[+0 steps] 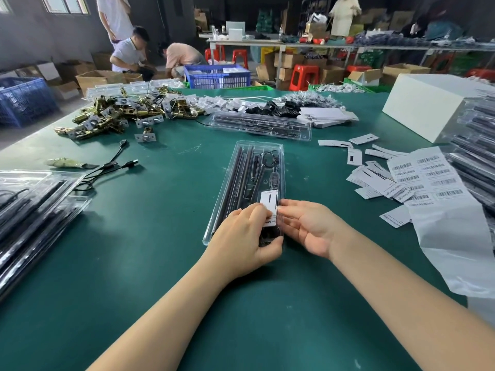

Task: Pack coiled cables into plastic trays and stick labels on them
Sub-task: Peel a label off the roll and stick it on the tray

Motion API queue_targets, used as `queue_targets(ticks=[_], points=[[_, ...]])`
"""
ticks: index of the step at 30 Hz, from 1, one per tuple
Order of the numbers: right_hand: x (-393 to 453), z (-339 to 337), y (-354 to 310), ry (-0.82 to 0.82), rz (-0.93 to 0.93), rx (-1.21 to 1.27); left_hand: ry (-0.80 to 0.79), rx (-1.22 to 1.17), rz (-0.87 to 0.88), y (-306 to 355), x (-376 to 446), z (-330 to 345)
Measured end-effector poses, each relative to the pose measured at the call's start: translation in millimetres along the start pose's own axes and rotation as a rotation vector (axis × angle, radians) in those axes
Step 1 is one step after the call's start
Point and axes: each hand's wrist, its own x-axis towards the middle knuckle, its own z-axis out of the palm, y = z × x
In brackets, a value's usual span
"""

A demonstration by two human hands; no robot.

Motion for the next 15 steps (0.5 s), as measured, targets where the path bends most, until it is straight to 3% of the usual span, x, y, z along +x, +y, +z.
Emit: queue_targets(ticks=[5, 10, 15], points=[[-2, -2, 2, 0.055, -0.102, -0.214, -0.002, 0.009, -0.019, 2, -1, -2], [2, -23, 5, 0.309, -0.501, -0.948, -0.075, 0.086, -0.007, -1, 0, 5], [6, -19, 14, 0.332, -0.490, -1.096, -0.118, 0.146, 0.056, -5, -2, 8]])
